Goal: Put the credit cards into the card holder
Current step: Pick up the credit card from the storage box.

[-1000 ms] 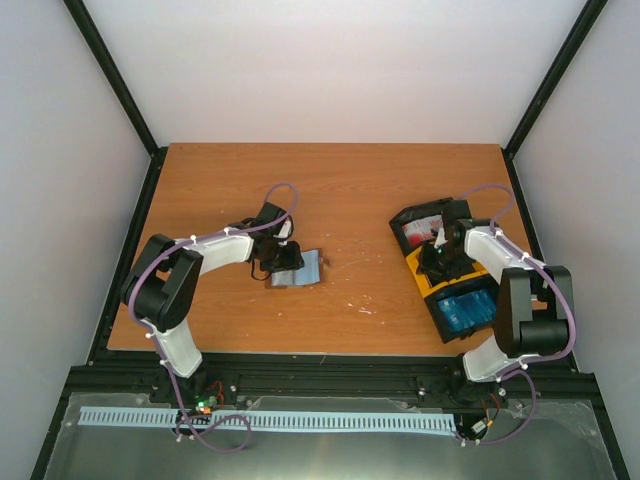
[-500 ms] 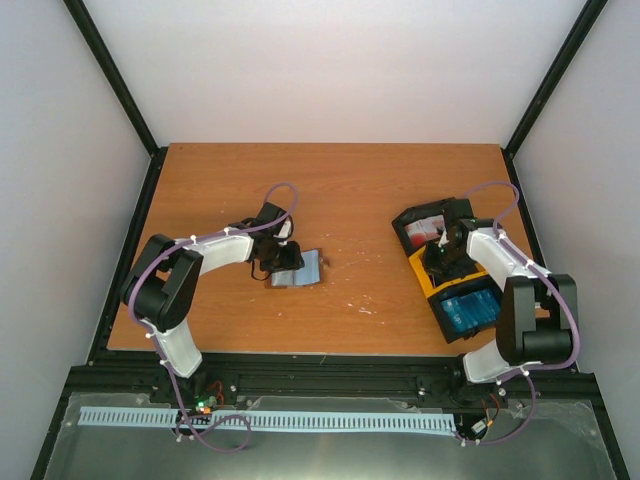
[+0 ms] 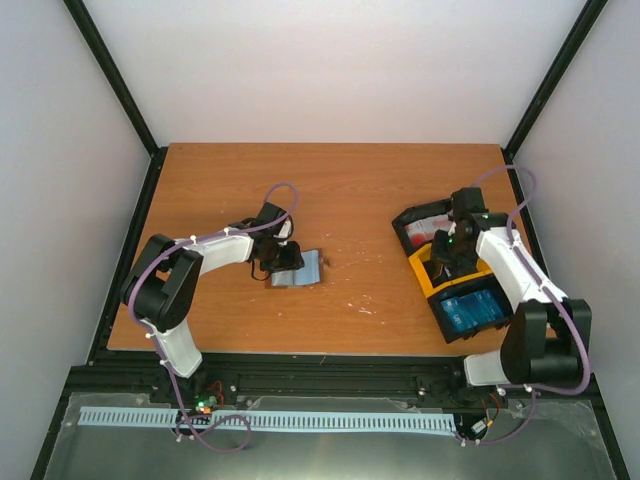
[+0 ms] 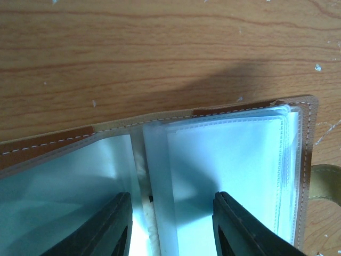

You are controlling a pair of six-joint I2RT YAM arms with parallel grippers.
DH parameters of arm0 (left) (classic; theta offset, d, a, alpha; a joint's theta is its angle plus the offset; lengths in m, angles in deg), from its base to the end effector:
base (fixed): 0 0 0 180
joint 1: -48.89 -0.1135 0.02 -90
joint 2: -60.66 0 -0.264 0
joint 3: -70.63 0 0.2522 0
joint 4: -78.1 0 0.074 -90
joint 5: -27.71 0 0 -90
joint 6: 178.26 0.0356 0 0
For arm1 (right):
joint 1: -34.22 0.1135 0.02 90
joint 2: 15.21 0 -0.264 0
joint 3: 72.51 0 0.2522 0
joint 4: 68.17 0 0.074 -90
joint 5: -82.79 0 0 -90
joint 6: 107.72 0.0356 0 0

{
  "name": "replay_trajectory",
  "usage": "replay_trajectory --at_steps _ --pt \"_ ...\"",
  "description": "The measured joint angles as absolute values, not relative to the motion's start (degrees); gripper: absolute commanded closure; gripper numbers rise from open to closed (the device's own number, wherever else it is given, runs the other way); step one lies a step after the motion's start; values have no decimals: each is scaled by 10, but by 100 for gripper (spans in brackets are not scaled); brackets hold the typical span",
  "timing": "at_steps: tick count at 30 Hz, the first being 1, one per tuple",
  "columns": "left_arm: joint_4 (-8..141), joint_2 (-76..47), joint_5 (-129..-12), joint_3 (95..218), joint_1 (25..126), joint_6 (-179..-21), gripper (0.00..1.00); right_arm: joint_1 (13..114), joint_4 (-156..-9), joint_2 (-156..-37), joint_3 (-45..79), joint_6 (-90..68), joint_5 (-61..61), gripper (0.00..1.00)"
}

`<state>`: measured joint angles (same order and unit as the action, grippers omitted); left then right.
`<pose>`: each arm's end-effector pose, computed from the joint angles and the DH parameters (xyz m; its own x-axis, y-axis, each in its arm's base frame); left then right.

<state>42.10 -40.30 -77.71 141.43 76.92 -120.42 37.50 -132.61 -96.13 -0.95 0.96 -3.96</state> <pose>0.2886 -0.1644 0.1469 -0.9751 -0.0622 -0.2127 0.0341 0.9064 -0.4210 0.2572 0.0168 0.2280 -0.9316 0.2669 -0.2469 0.2380 0.9610 0.1409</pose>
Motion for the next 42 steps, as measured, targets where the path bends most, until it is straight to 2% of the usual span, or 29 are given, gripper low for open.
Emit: replay_trajectory --at_steps 7,12,16,21,28,35,42 --pt "427 -398 -779 1410 769 -1203 55 375 -1365 -887 58 22 -23 97" --pt "439 -387 -783 1403 769 -1189 55 378 -1330 -849 60 32 106 97" --pt "453 -370 -787 1394 769 -1180 55 421 -1247 -843 17 54 203 97" --pt "467 -335 -795 1381 769 -1179 55 507 -1142 -886 -17 97 265 97" --pt "487 -309 -813 1347 769 -1186 58 599 -997 -992 -32 165 274 97" --pt "528 -259 -890 1294 749 -1198 53 660 -888 -1113 -32 219 278 97" --pt "583 -243 -975 1254 693 -1227 46 665 -806 -1149 -32 252 312 97"
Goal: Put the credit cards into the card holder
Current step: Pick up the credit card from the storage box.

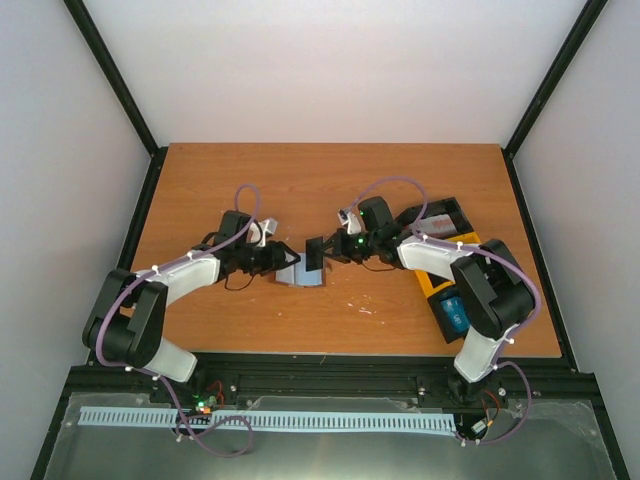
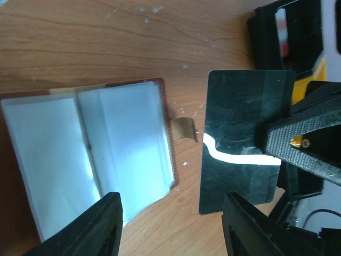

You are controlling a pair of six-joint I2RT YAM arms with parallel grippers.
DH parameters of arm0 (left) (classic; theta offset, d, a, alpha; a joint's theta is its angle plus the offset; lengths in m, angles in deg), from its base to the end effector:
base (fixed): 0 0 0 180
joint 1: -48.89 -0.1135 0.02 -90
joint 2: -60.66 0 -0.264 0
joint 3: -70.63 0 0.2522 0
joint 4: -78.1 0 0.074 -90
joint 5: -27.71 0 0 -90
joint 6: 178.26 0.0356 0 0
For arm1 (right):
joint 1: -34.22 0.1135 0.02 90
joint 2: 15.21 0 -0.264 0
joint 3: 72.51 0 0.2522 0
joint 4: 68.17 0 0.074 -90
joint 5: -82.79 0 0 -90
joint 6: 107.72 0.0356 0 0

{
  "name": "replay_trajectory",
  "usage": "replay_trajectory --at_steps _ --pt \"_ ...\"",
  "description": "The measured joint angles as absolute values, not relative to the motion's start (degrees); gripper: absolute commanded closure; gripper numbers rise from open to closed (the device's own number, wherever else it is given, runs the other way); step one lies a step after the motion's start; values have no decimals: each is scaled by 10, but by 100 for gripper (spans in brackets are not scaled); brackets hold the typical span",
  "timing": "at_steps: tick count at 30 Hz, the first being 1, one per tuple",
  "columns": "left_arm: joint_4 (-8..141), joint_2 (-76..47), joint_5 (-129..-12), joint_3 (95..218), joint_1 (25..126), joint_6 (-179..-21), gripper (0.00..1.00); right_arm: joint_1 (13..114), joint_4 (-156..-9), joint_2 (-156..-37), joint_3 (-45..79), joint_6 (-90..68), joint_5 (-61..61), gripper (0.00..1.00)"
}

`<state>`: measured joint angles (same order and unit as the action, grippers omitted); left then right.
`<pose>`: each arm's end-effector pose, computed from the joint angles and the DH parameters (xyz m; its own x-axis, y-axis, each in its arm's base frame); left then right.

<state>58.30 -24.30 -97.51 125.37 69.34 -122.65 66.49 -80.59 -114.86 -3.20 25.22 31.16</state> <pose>0.2561 -0.1174 0.1706 -0.9498 -0.1383 -0.2806 0.1165 0.6760 -0.7276 0.2898 0.2092 0.1772 -0.9679 0.0205 -0.2504 -0.1975 0.5541 0.8087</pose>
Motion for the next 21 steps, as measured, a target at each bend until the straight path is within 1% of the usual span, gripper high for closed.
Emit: replay_trajectory --at_steps 8,11,15,21 --pt "635 -243 -1058 1242 659 -1255 41 665 -719 -1156 -32 294 365 97" --pt "649 -243 -1085 1231 650 -1265 41 665 -695 -1163 -32 306 383 97" --pt "666 -243 -1112 1229 647 -1272 44 666 -665 -1183 -32 325 406 97" --pt "707 -243 -1162 1218 634 -1298 53 669 -621 -1204 -36 354 447 97"
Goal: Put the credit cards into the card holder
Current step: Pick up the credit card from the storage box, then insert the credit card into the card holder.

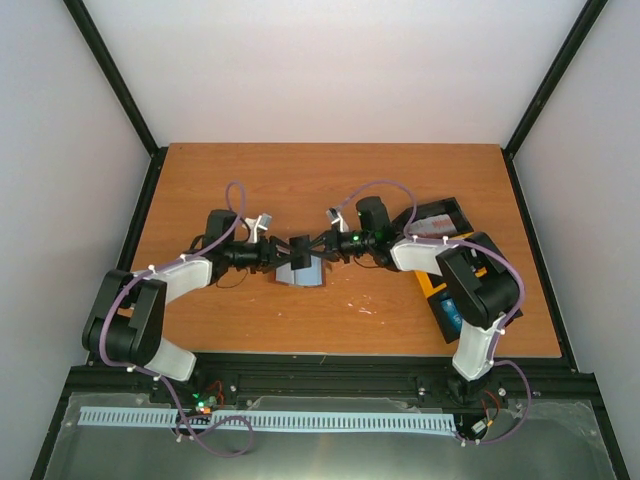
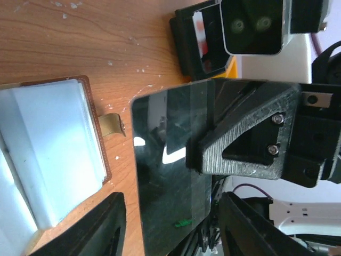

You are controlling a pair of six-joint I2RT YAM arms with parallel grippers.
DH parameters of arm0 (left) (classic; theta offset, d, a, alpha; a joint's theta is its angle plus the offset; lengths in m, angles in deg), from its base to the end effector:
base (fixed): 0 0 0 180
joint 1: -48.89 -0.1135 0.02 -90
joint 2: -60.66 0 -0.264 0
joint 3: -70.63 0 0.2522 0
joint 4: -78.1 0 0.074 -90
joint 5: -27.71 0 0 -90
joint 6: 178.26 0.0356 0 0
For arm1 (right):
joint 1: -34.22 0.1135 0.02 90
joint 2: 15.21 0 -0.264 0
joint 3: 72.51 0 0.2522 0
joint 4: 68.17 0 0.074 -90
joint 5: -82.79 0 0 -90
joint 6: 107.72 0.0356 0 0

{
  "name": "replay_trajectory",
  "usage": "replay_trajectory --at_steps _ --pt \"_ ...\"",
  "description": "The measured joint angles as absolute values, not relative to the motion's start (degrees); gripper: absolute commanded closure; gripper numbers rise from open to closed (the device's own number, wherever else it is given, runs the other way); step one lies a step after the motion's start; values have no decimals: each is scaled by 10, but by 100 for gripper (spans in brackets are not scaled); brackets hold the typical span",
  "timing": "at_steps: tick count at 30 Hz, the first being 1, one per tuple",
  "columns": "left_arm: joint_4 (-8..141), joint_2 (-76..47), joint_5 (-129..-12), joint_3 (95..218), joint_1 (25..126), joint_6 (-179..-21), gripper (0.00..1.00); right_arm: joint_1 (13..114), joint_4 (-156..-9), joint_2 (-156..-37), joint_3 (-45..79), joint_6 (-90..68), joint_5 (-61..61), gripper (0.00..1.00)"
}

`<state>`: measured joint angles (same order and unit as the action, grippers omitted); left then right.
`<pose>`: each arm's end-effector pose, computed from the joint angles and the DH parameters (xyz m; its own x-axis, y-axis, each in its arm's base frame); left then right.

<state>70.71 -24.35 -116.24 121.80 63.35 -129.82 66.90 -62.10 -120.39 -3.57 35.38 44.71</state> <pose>0.2619 -0.0973 0.1735 -0.9656 -0.1542 -0.2092 0.1271 0.4220 -0.8977 0.3009 0.2263 0.1710 -0.9783 -0.0416 -0.2027 -0.2056 0.3081 0.9289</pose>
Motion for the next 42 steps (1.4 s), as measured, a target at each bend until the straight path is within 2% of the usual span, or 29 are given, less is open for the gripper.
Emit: replay_trajectory --at_steps 3,5,8,10,12,16,19,23,30,34,42 --pt "725 -243 -1187 1216 621 -1318 61 670 -588 -1205 -43 374 467 97" --pt "734 -243 -1198 1216 618 -1327 71 670 -569 -1207 -44 384 478 97" --pt "740 -243 -1208 1216 617 -1335 91 670 -551 -1212 -44 392 488 96" --pt "738 -243 -1208 1215 616 -1337 99 669 -547 -1212 -44 394 492 94" --pt "742 -243 -1217 1215 614 -1339 99 669 -550 -1213 -44 393 490 85" --pt "741 -242 -1218 1215 614 -1331 99 669 -576 -1214 -43 376 486 55" --pt "709 -242 -1198 1218 615 -1305 99 671 -603 -1213 -43 355 473 48" --pt "661 -242 -1161 1218 615 -1274 99 672 -657 -1209 -40 321 440 49" --pt "588 -247 -1100 1224 615 -1239 99 718 -868 -1224 74 225 284 65" --pt "546 -272 -1063 1255 615 -1225 99 746 -956 -1250 138 190 198 68" --pt "512 -307 -1027 1270 615 -1204 100 763 -1077 -1298 177 152 94 71"
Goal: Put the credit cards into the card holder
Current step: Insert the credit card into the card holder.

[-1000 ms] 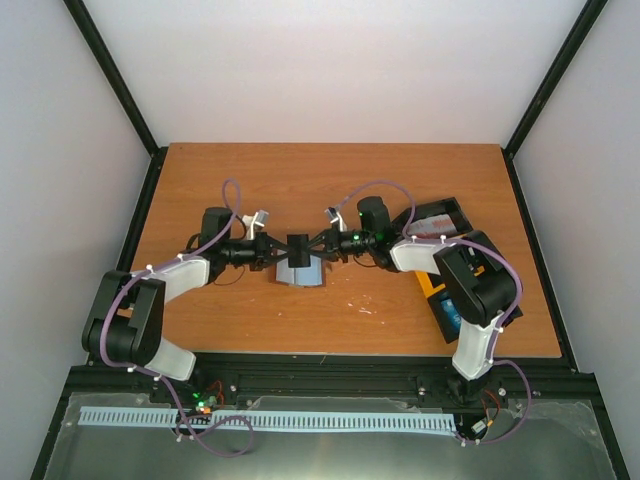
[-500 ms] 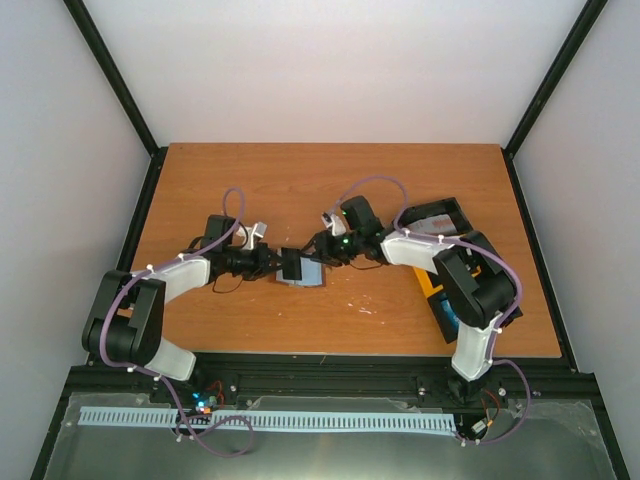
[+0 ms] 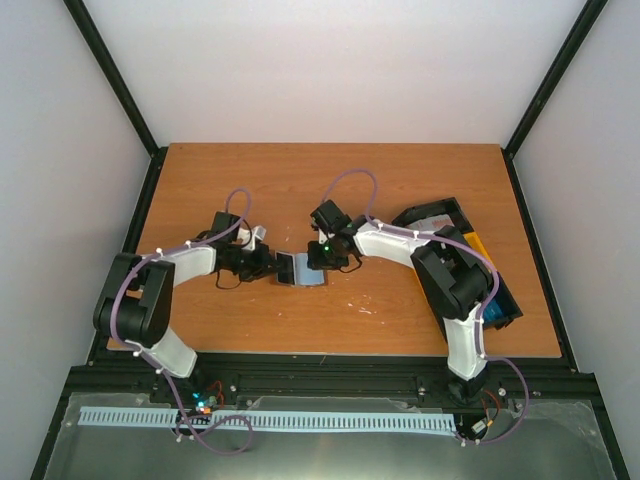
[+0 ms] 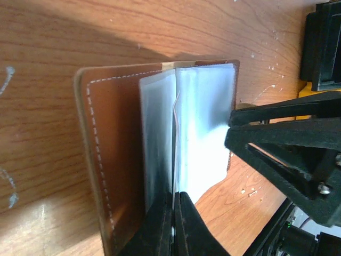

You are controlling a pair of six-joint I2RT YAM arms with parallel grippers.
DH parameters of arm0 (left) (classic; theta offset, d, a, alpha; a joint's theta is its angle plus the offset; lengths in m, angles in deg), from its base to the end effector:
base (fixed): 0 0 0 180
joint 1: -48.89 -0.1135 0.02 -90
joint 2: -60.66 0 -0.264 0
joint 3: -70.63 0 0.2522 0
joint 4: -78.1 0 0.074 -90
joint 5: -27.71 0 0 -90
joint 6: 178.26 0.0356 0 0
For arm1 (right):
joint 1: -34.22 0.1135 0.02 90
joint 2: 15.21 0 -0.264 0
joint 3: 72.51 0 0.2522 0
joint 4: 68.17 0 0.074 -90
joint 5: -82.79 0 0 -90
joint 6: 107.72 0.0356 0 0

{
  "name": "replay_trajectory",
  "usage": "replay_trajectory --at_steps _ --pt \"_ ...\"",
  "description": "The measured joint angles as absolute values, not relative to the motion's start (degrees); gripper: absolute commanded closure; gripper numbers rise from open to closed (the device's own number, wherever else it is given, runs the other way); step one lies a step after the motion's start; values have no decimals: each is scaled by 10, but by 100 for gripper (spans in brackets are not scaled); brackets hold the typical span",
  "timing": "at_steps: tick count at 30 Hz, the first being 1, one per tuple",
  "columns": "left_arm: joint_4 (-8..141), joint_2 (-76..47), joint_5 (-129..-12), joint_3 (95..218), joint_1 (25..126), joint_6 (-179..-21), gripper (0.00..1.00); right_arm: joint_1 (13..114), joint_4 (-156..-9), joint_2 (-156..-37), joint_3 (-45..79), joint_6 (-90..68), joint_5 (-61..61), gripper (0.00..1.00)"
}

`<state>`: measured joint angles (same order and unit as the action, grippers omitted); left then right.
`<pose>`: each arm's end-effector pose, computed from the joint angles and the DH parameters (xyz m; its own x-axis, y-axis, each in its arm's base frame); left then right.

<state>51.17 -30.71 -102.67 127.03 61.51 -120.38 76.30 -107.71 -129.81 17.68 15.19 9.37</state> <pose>0.2688 -0.0838 0.1437 -0.9759 -0.1966 -0.0951 -0.0645 0.6756 -0.7344 0.2953 0.2803 0.1522 -0.9593 -0.1646 -0.2294 -0.2550 0.8538 0.4538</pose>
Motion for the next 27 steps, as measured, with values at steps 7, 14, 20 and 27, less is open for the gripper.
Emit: replay_trajectory --at_steps 7,14,20,27 --pt "506 -334 -1030 1284 615 -1191 99 775 -1149 -1309 212 133 24 63" --pt "506 -339 -1040 1289 615 -1183 99 785 -1202 -1320 241 115 -13 60" --pt "505 -339 -1047 1294 615 -1180 99 787 -1229 -1337 260 101 -26 65" --pt "511 -346 -1062 1300 615 -1185 99 787 -1244 -1346 274 93 -28 74"
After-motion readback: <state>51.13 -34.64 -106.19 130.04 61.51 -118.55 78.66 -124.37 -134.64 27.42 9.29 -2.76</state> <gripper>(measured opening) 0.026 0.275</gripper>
